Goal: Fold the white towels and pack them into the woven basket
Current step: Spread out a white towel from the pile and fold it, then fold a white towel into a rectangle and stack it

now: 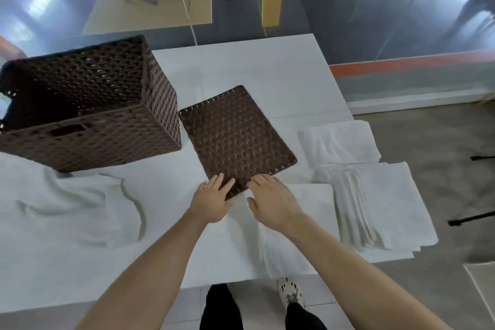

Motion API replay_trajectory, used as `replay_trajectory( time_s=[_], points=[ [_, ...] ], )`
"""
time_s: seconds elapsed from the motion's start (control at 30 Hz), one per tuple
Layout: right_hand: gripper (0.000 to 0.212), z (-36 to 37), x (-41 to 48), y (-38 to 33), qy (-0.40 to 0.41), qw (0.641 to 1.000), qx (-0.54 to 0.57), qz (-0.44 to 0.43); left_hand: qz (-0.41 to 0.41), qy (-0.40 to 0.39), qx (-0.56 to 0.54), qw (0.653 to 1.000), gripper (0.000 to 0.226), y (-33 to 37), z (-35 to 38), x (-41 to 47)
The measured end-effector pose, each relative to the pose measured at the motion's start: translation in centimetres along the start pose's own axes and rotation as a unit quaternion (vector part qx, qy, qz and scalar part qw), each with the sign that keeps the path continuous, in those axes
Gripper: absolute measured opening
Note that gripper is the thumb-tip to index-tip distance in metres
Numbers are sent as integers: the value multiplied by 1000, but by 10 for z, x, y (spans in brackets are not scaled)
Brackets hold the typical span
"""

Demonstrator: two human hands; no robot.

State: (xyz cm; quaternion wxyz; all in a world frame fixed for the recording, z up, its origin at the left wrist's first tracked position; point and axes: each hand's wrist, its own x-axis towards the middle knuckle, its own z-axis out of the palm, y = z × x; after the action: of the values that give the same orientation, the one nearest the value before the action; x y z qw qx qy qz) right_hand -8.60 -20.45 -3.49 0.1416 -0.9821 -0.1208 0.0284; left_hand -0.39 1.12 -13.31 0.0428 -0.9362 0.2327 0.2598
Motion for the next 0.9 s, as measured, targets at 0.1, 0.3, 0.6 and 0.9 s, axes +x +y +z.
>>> replay_trajectory(
  time_s=[0.1, 0.3, 0.6, 0.9],
  points=[
    [35, 21, 25, -25, -43, 998, -6, 35, 12, -53, 30, 998, 72, -31, 0, 19],
    [37, 44, 63, -69, -129, 989, -41, 66, 22, -50, -9, 998, 70, -107, -20, 22],
    [48, 73, 156, -167, -203, 978, -37, -1, -234, 169, -73, 955, 34, -264, 8, -109],
    [80, 122, 190, -265, -328, 944, 34, -1, -257, 14, -197, 946, 67, -323, 104, -178]
  ],
)
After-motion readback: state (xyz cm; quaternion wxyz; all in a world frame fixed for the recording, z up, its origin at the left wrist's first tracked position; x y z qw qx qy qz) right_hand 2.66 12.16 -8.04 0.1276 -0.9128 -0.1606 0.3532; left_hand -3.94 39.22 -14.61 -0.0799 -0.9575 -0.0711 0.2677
